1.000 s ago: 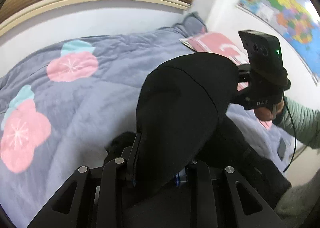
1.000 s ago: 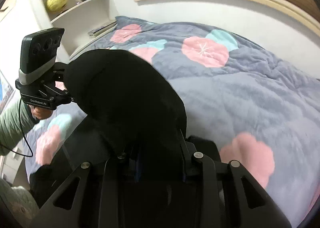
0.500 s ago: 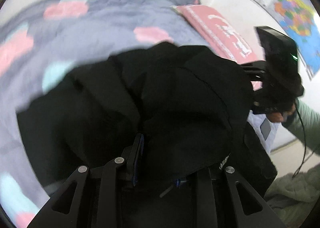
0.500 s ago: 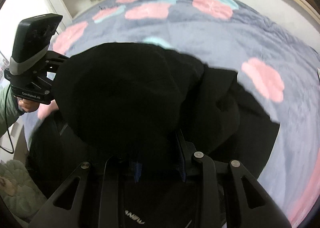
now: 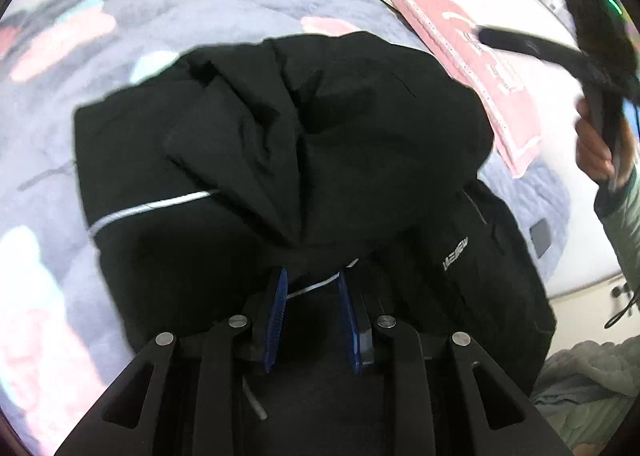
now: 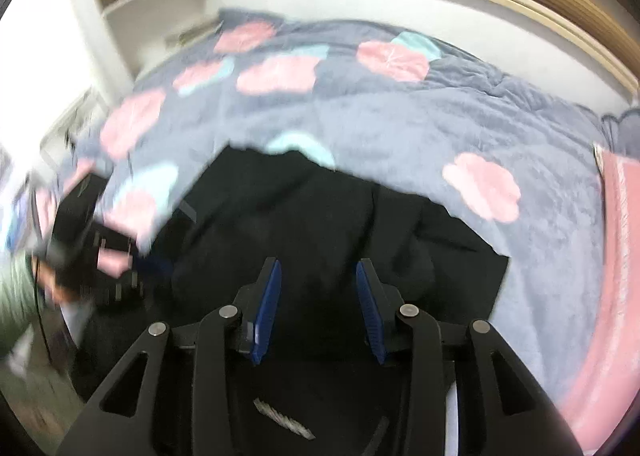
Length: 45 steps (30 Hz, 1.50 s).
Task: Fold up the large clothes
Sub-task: 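Open both tools off the hood and move them over the jacket body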
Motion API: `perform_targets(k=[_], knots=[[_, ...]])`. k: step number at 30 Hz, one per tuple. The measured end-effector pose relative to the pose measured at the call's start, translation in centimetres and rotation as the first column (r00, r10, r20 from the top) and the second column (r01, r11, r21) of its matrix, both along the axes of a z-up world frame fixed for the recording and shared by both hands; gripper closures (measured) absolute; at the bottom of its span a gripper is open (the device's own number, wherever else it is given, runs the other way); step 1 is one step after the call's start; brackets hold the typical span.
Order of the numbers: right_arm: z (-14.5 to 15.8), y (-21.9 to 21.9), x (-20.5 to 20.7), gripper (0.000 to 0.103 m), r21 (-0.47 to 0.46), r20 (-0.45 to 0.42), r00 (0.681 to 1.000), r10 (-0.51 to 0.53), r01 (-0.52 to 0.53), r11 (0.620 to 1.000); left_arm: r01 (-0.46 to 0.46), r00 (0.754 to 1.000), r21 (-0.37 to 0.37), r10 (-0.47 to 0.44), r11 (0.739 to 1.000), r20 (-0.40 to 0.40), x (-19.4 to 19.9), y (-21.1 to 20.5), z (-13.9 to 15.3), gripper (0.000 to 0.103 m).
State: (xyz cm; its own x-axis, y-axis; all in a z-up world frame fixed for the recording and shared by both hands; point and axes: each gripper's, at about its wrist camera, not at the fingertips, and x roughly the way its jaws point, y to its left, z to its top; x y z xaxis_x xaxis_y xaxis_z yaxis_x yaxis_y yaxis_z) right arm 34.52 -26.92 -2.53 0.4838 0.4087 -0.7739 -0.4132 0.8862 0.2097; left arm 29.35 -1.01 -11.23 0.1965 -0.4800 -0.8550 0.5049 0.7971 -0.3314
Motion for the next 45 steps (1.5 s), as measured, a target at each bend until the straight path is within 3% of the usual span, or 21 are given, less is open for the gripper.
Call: perform_targets(k=[2, 4, 7, 10, 13, 17, 20, 26, 31, 35, 37, 40, 43, 45], knots=[[-1.4, 1.1, 1.5, 0.061, 0.040, -0.055, 0.998, -0.034, 0.036, 0.999, -0.003, 0.999, -0.034, 0.005, 0.999, 0.040, -0.1, 0.4, 2.4, 0.076], [-2.9, 1.8, 2.1, 0.061, 0.051, -0.098, 0.994, -0.054, 0.060, 0.997, -0.020, 0.992, -0.129, 0.035, 0.991, 0.118, 0.0, 0.7, 6.0, 0.076], [-4.8, 2.4, 1.5, 0.061, 0.083, -0.155, 0.985, -0.075, 0.089, 0.993, -0.048, 0.981, -0.263, 0.095, 0.964, 0.167, 2.0, 0.5, 9.2, 0.059], [-5.9, 2.5, 0.9, 0.061, 0.084, -0.173, 0.982, -0.080, 0.096, 0.992, -0.084, 0.982, -0.330, 0.134, 0.940, 0.132, 5.0, -1.1, 8.6, 0.053], [-7.9, 2.5, 0.5, 0.061, 0.088, -0.230, 0.971, -0.070, 0.093, 0.992, -0.129, 0.990, -0.280, 0.139, 0.951, 0.015, 7.2, -3.3, 4.1, 0.054], [-11.3, 3.0, -0.3, 0.061, 0.052, -0.292, 0.955, -0.052, 0.070, 0.996, -0.147, 0.984, -0.077, 0.138, 0.986, -0.113, 6.5, -5.1, -2.9, 0.054], [-14.3, 3.4, -1.0, 0.061, 0.028, -0.342, 0.938, -0.052, 0.066, 0.997, -0.181, 0.974, -0.071, 0.169, 0.981, -0.151, 5.9, -4.9, -5.6, 0.054], [-15.8, 3.3, -1.8, 0.061, 0.044, -0.330, 0.938, -0.106, 0.128, 0.991, -0.164, 0.982, -0.062, 0.157, 0.985, -0.108, 4.4, -4.8, -5.1, 0.054], [-12.9, 2.3, -4.2, 0.053, 0.037, -0.285, 0.955, -0.079, 0.093, 0.995, -0.137, 0.990, -0.169, 0.131, 0.976, -0.049, 1.0, -2.7, -0.7, 0.054], [-9.9, 2.3, -5.8, 0.048, 0.049, -0.234, 0.971, -0.051, 0.064, 0.997, -0.047, 0.998, -0.174, 0.052, 0.984, 0.025, -1.2, -3.3, 1.9, 0.053], [-9.1, 3.4, -6.1, 0.047, 0.041, -0.173, 0.984, -0.042, 0.050, 0.998, -0.050, 0.997, -0.134, 0.058, 0.990, 0.056, -1.5, -3.3, 1.5, 0.053], [-10.1, 4.6, -5.8, 0.047, 0.003, -0.156, 0.987, -0.042, 0.043, 0.999, -0.100, 0.995, -0.115, 0.100, 0.988, -0.002, -0.4, -3.1, -2.1, 0.053], [-14.2, 5.7, -5.3, 0.047, -0.090, -0.199, 0.978, -0.060, 0.043, 0.995, -0.147, 0.989, -0.115, 0.142, 0.982, -0.050, 0.1, -2.6, -5.5, 0.053], [-15.6, 5.5, -5.2, 0.047, -0.082, -0.206, 0.976, -0.077, 0.061, 0.995, -0.158, 0.987, -0.096, 0.155, 0.983, -0.038, 0.1, -3.1, -6.4, 0.053]])
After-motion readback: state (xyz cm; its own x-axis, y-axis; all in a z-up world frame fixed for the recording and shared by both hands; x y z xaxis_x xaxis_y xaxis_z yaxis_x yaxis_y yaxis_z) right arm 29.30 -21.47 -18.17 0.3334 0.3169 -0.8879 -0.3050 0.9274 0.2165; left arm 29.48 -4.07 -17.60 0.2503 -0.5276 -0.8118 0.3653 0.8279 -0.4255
